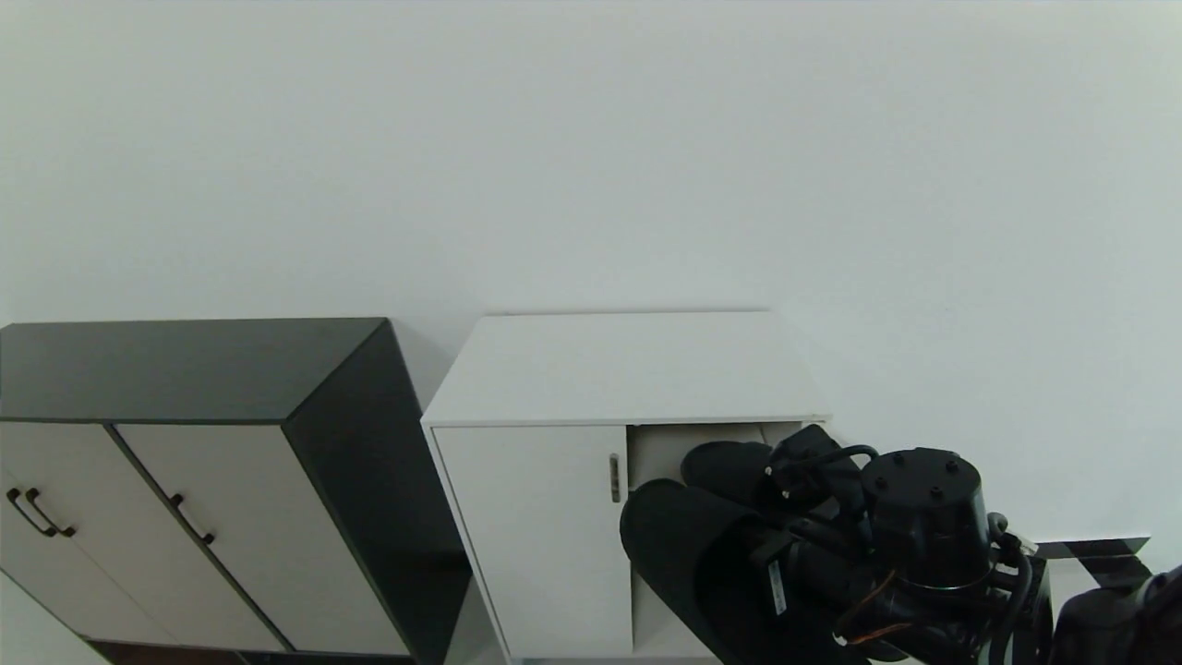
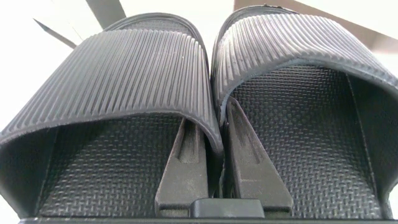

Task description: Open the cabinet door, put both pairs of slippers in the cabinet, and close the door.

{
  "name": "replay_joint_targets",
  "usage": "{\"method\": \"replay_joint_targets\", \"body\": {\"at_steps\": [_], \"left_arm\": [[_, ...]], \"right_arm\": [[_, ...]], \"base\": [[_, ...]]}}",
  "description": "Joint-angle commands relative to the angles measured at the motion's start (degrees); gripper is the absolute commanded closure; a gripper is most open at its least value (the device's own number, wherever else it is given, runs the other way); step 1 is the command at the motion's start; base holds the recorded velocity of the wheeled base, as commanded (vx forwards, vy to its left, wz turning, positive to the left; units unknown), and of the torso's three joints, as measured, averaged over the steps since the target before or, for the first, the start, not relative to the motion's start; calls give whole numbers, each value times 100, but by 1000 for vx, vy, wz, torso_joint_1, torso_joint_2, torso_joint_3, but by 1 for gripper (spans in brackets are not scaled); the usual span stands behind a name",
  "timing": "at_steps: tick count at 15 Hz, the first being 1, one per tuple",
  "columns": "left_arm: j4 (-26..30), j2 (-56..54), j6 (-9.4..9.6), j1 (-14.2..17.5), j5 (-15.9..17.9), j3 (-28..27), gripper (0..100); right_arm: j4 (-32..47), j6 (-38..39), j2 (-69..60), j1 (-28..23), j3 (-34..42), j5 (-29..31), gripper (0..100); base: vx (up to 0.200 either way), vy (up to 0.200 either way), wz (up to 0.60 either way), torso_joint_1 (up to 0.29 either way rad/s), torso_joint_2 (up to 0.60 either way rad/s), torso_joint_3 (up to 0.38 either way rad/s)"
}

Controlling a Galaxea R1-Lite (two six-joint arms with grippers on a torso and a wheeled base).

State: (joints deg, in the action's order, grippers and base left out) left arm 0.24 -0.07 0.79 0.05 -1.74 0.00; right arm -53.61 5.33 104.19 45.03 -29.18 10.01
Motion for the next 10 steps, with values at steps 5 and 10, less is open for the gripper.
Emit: {"method": "replay_joint_targets", "body": {"at_steps": [5, 10], "left_arm": [[2, 7, 0, 4, -1, 0, 100], [2, 7, 0, 4, -1, 0, 100]], "right_arm": [[0, -5, 13, 6, 0, 1, 100], [-9, 3, 13, 6, 0, 1, 100]], "base": [[0, 0, 0, 0, 0, 0], [0, 0, 0, 0, 0, 0]]}}
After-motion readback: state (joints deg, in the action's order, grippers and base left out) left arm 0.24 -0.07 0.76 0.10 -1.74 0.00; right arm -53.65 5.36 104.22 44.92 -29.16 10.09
